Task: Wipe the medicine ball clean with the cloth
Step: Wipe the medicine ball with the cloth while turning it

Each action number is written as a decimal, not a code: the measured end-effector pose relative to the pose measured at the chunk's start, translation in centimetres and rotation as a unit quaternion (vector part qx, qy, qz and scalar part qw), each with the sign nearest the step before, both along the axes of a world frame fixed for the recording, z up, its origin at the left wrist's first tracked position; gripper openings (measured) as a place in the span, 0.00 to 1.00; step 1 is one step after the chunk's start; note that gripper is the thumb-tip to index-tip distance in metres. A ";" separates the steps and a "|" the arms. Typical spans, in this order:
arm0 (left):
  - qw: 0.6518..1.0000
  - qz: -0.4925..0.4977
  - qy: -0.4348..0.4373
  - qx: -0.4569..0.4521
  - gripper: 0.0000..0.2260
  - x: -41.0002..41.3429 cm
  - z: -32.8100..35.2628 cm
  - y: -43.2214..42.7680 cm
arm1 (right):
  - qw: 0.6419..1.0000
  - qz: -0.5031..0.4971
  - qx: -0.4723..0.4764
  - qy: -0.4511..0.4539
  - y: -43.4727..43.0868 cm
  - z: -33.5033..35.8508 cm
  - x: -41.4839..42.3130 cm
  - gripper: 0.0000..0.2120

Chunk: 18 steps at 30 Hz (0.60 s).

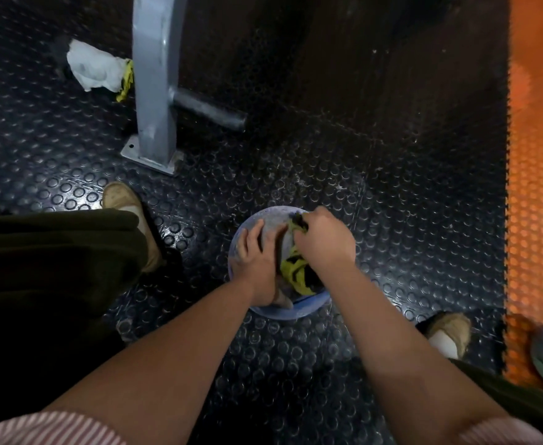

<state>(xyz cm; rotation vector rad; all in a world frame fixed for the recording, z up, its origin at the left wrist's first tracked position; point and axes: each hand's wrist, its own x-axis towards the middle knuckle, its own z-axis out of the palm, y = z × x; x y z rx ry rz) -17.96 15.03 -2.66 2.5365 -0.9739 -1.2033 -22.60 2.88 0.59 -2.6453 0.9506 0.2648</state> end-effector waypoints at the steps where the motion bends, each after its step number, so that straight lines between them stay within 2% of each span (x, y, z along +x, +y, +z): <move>1: 1.000 -0.001 -0.001 -0.006 0.63 0.0 0.0 0.0 | 1.000 -0.004 0.007 0.006 -0.6 0.0 0.8 0.13; 4: 0.999 0.018 0.011 -0.030 0.62 0.7 0.0 -0.3 | 1.000 -0.013 0.018 0.006 -0.7 0.2 0.7 0.14; 8: 0.997 0.044 0.038 -0.057 0.52 1.5 -0.2 -0.7 | 1.000 0.007 0.016 -0.015 1.8 0.5 -3.4 0.12; 10: 0.996 0.043 0.041 -0.071 0.51 1.6 -0.2 -0.5 | 1.000 0.006 0.022 -0.018 2.4 0.6 -4.5 0.12; 15: 0.998 0.007 0.004 -0.063 0.53 0.5 -0.5 0.2 | 0.999 -0.005 0.033 -0.010 1.2 0.9 -3.3 0.12; 18: 0.999 -0.009 -0.006 -0.048 0.60 0.2 -0.8 0.3 | 0.998 -0.032 0.049 -0.007 -0.6 0.6 -0.4 0.12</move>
